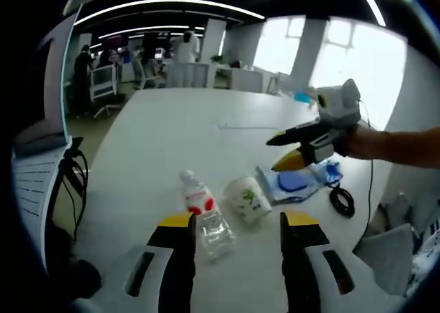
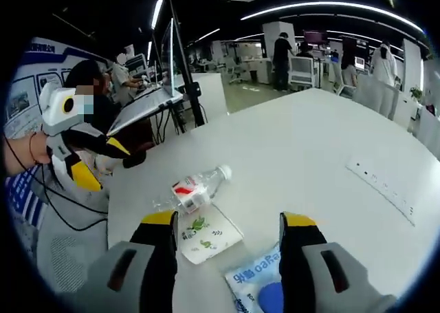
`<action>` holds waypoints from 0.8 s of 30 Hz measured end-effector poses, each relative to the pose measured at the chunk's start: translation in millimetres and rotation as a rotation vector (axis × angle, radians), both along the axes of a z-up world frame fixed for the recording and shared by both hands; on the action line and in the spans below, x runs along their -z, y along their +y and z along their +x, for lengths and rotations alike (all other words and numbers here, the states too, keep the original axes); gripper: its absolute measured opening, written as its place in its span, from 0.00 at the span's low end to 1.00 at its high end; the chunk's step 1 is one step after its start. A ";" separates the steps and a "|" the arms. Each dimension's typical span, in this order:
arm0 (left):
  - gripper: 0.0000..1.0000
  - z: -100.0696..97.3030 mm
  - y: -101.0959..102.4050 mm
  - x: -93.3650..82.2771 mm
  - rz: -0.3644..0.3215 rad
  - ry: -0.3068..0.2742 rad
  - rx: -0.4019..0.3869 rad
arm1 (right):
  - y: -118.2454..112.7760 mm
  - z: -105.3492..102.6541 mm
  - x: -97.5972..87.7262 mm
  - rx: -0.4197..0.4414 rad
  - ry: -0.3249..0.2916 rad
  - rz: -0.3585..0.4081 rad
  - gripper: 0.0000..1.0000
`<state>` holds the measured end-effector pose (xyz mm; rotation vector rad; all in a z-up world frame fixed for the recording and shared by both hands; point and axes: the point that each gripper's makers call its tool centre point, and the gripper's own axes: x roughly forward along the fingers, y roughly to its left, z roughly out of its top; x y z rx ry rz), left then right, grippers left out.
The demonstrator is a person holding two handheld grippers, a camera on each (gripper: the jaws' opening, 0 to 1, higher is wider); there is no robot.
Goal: Arrange the tabletop items into an orderly group along one side of the table until the central work area is clear of visible clutter.
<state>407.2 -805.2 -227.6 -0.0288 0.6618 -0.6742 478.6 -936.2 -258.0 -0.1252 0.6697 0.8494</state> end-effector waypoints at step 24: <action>0.45 2.2 6.6 9.5 -0.011 0.020 -0.026 | 29.9 14.4 13.0 -0.200 0.027 -0.042 0.54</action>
